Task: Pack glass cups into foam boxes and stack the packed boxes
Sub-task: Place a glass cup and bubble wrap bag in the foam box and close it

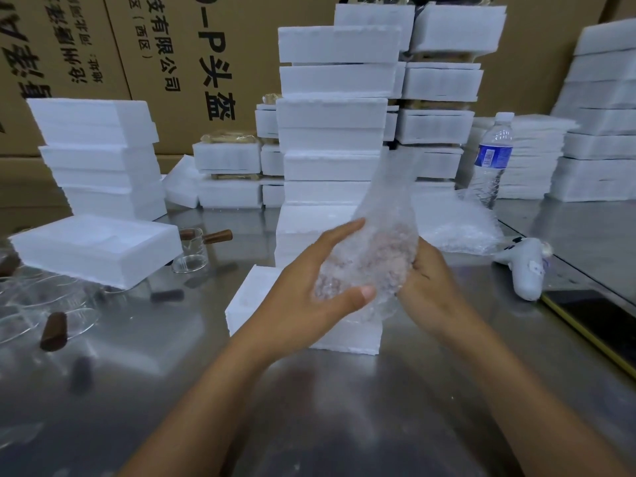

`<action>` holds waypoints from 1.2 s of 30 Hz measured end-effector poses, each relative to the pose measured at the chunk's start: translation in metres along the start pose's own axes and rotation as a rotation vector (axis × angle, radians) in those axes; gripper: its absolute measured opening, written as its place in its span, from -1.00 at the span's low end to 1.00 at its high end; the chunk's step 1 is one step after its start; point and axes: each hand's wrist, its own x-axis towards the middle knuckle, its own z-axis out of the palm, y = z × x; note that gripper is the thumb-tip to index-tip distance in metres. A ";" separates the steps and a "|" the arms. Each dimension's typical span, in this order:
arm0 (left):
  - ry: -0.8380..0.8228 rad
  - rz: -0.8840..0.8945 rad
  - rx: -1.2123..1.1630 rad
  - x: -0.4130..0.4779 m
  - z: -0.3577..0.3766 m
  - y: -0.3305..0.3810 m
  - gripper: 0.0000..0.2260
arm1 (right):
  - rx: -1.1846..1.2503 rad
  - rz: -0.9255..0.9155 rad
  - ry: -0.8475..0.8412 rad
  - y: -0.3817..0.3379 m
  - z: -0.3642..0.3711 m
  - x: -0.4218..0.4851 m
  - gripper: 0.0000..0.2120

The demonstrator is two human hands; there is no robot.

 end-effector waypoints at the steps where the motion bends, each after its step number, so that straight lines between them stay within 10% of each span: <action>1: -0.002 -0.008 0.037 0.000 0.000 0.000 -0.54 | 0.024 0.010 -0.009 0.000 0.001 0.000 -0.83; 7: 0.146 -0.058 0.073 0.002 -0.004 -0.004 -0.79 | 0.139 -0.010 0.027 0.000 0.001 0.003 -0.64; 12: 0.208 -0.005 0.121 0.002 -0.003 -0.004 -0.82 | 0.028 -0.093 0.105 -0.003 0.006 0.003 -0.85; 20: 0.134 0.103 0.196 -0.001 0.002 -0.006 -0.34 | 0.047 0.025 0.113 0.001 0.003 0.005 -0.83; 27: 0.195 0.071 0.279 0.000 0.002 -0.010 -0.62 | -0.043 -0.027 -0.015 -0.004 0.012 -0.001 -0.81; 36: 0.216 0.054 0.315 0.000 0.000 -0.010 -0.68 | -0.142 -0.167 0.239 -0.004 0.012 -0.005 -0.76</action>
